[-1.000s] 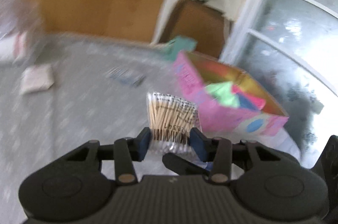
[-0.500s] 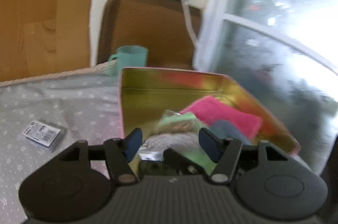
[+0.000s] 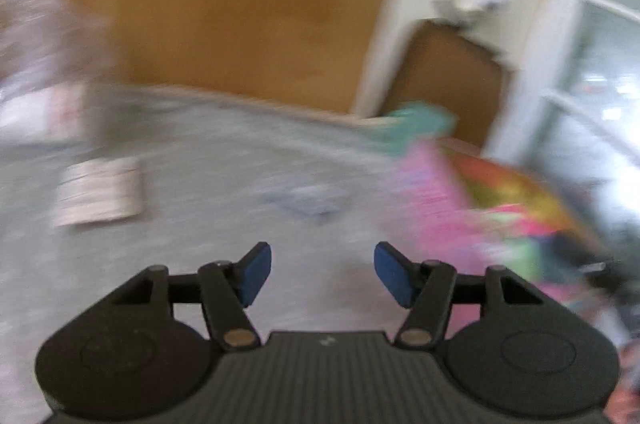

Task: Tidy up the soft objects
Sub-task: 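Grasp the pen-refill blister card on the bedspread with the right gripper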

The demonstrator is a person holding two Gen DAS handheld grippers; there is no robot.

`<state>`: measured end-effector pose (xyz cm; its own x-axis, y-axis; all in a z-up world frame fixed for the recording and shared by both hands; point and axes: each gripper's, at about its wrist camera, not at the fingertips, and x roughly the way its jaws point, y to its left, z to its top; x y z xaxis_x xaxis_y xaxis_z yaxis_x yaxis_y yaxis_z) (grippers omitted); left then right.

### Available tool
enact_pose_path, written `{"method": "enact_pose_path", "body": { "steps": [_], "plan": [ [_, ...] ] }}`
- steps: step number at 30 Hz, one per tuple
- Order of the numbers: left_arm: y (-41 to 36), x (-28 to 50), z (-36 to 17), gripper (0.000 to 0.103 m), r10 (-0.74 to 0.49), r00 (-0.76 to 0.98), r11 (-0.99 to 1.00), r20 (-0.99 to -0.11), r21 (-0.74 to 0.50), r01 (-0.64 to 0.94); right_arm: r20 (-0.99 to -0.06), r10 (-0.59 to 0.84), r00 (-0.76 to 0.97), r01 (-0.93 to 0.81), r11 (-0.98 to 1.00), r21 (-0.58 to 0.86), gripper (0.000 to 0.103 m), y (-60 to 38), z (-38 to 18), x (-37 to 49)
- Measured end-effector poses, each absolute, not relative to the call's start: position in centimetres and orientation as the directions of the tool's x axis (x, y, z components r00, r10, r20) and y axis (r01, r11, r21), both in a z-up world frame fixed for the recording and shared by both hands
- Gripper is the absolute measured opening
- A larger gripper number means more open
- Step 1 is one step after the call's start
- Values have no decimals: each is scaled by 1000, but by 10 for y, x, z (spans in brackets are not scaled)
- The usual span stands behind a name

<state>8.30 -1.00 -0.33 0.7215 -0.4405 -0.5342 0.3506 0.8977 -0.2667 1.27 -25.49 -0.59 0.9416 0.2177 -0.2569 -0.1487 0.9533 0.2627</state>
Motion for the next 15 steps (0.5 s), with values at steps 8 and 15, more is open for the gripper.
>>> {"method": "enact_pose_path", "body": {
  "steps": [8,15],
  "plan": [
    [108,100,-59,58,-233,772,962,-591,-256,94,-535,306,787,-167,941,293,53,-168,-16,155],
    [130,100,-66,60,-354,784,905,-510,-400,148,-707,147,692,56,965,255,84,-162,-42,270]
  ]
}}
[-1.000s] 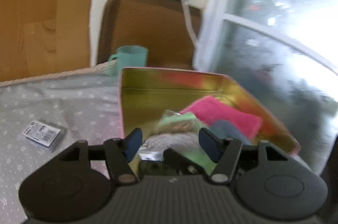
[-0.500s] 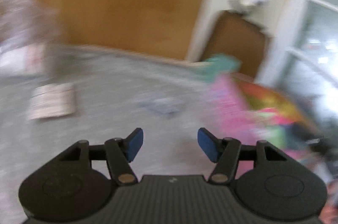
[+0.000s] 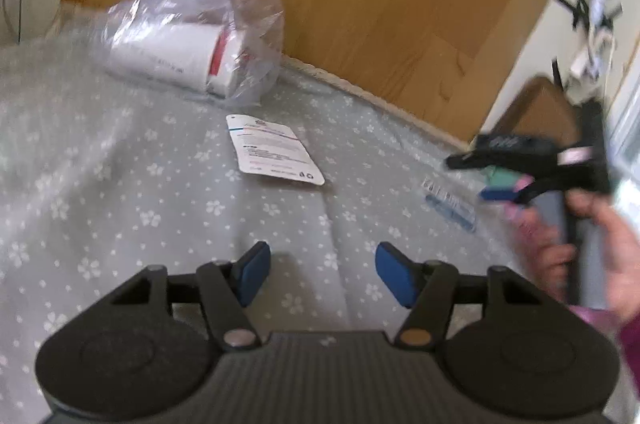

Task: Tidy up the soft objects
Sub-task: 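Grasp the pen-refill blister card on the bedspread with the right gripper, then pass the blister card from the right gripper into the left gripper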

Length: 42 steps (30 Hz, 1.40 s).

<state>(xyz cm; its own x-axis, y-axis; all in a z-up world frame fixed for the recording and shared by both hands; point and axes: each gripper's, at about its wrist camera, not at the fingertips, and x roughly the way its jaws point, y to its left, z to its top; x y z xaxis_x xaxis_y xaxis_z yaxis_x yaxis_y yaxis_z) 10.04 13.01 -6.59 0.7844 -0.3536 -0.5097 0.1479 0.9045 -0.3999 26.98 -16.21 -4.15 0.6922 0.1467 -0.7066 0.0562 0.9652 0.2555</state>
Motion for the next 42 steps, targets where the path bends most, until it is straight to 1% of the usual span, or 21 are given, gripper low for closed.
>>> {"method": "enact_pose_path", "body": {
  "steps": [2,4,7,12,15,17,20,22,24,25,26,27,29,30,31,34,36,38,39,41,42],
  "plan": [
    [135,99,-67,60,-379,780,881,-497,-451,141,-766,116,632,83,973,216,84,-161,-57,283],
    [140,100,-67,60,-395,777,866,-490,-481,137,-755,137,641,43,976,214,66,-154,-55,275],
    [143,102,-70,59,-406,773,852,-487,-509,127,-768,236,596,-30,962,273,52,-142,-48,254],
    [148,102,-69,60,-408,771,843,-489,-526,112,-776,347,527,-196,938,287,52,-104,-33,190],
    [143,99,-69,60,-391,775,863,-497,-492,119,-767,353,535,-259,933,249,52,-86,-27,154],
    [137,97,-68,60,-375,779,879,-504,-459,126,-760,332,558,-233,942,241,53,-82,-28,147],
    [133,95,-67,60,-363,784,892,-504,-432,135,-754,331,568,-168,943,288,60,-81,-27,150],
    [135,93,-68,60,-366,784,889,-501,-438,135,-740,329,587,-166,943,288,61,-75,-24,148],
    [137,92,-69,60,-371,781,885,-502,-446,134,-725,310,616,-197,951,239,58,-70,-24,133],
    [137,92,-68,60,-373,780,886,-503,-444,137,-719,312,621,-207,950,233,53,-70,-23,124],
    [136,92,-68,60,-373,779,888,-505,-439,141,-717,320,619,-211,947,241,50,-75,-20,115],
    [135,91,-68,60,-374,777,890,-507,-433,146,-712,333,618,-213,943,256,39,-81,-19,106],
    [132,88,-67,59,-378,770,894,-514,-418,160,-694,373,615,-208,927,313,14,-95,-17,83],
    [130,85,-67,58,-383,763,895,-521,-412,168,-697,403,592,-212,913,348,3,-101,-20,70],
    [129,79,-66,58,-404,749,888,-525,-422,184,-685,413,600,-215,908,360,3,-105,-23,53],
    [125,58,-67,58,-530,674,819,-516,-519,246,-642,382,665,-269,924,272,3,-99,-25,8],
    [116,43,-63,58,-536,667,823,-517,-497,275,-605,393,692,-301,920,253,3,-93,-24,-7],
    [111,40,-56,58,-529,671,831,-519,-477,286,-580,383,719,-308,924,228,8,-92,-21,-7],
    [110,43,-52,58,-526,672,833,-521,-476,283,-576,376,726,-303,927,222,12,-91,-19,-3],
    [102,56,-40,58,-502,674,851,-542,-446,276,-565,385,730,-307,923,232,25,-98,-17,5],
    [93,63,-34,58,-500,667,859,-553,-415,300,-560,378,737,-300,926,231,42,-99,-17,9]
  ]
}}
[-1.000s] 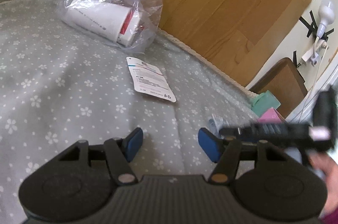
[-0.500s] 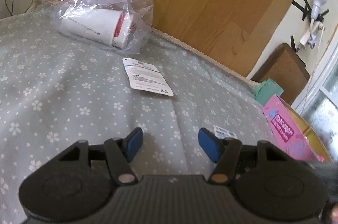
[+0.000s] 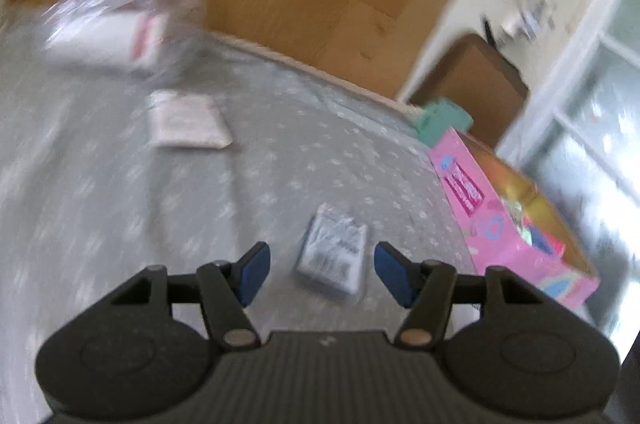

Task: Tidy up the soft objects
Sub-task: 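Pass the blister card from the right gripper into the left gripper, then carry the blister card over the pink tin and open the left gripper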

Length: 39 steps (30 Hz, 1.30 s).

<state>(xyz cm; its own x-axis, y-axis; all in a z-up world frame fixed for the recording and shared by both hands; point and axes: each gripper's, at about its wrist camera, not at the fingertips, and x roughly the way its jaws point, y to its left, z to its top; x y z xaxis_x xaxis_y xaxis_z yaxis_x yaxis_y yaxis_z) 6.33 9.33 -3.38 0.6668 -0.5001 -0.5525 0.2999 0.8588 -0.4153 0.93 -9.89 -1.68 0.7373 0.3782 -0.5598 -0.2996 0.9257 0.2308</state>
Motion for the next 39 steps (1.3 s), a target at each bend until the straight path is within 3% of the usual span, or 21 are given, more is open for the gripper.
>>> {"method": "enact_pose_path", "body": {
  "steps": [1,2,7,12,14,18,21,31,39],
  "plan": [
    [83,70,-30,59,-504,650,861,-568,-386,331,-559,367,743,-289,930,227,57,-100,-17,15],
    [72,79,-28,59,-508,625,862,-593,-354,364,-562,360,745,-277,933,231,59,-100,-19,21],
    [37,112,-30,69,-488,560,861,-670,-267,432,-601,364,711,-231,929,290,59,-98,-28,60],
    [41,128,-38,66,-529,497,835,-688,-319,448,-615,350,707,-234,936,264,60,-82,-33,84],
    [42,123,-44,66,-534,517,833,-669,-309,459,-606,323,727,-235,946,223,60,-76,-35,84],
    [51,107,-47,64,-561,515,823,-648,-371,430,-579,316,752,-186,943,275,47,-91,-33,74],
    [53,87,-41,63,-585,550,810,-595,-407,422,-520,270,810,-166,957,237,38,-93,-25,48],
    [-20,43,21,63,-666,584,743,-465,-342,575,-295,53,954,0,984,177,36,-153,26,-6],
    [-152,47,33,64,-761,461,616,-456,-287,734,-251,-188,949,243,947,211,39,-252,24,-18]
  ]
}}
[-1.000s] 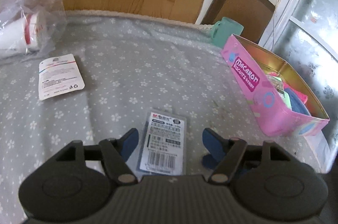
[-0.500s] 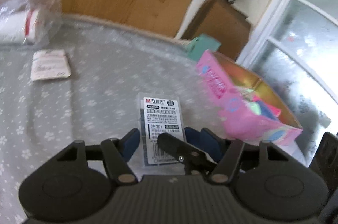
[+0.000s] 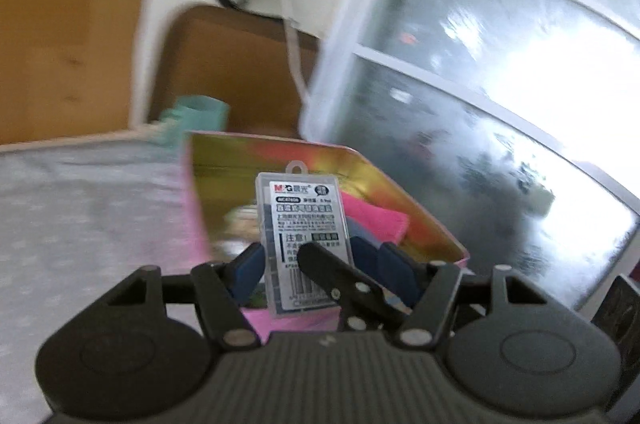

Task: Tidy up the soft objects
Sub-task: 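Carry the blister card over the pink tin and open the left gripper, then grasp the blue-and-white wet-wipes packet with the right gripper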

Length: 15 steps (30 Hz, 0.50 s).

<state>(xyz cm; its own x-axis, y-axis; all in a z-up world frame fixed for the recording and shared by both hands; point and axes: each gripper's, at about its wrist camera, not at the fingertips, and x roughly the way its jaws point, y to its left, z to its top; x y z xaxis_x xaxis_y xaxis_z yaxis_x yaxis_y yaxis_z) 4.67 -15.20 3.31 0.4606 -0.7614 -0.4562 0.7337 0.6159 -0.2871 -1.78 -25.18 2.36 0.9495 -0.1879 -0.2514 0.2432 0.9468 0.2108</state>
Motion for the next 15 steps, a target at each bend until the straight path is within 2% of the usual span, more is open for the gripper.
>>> {"method": "enact_pose_path", "body": {
  "steps": [3,5,7,10,13,15],
  "plan": [
    [-200,58,21,65,-782,410,574,-469,-285,768,-290,-242,926,298,940,167,52,-281,9,-5],
    [-223,66,11,63,-769,409,584,-492,-277,763,-328,-288,900,354,921,164,53,-292,0,-3],
    [-226,70,4,62,-749,435,618,-500,-288,732,-336,-281,899,369,899,235,53,-307,-8,-13],
    [-203,73,2,62,-756,436,627,-489,-347,698,-303,-257,918,343,898,275,51,-310,-8,-30],
    [-166,65,10,62,-747,474,647,-466,-342,682,-238,-144,961,215,928,304,52,-300,1,-48],
    [-136,59,14,63,-718,510,681,-473,-328,655,-227,-1,974,65,959,276,53,-282,4,-56]
  ]
}}
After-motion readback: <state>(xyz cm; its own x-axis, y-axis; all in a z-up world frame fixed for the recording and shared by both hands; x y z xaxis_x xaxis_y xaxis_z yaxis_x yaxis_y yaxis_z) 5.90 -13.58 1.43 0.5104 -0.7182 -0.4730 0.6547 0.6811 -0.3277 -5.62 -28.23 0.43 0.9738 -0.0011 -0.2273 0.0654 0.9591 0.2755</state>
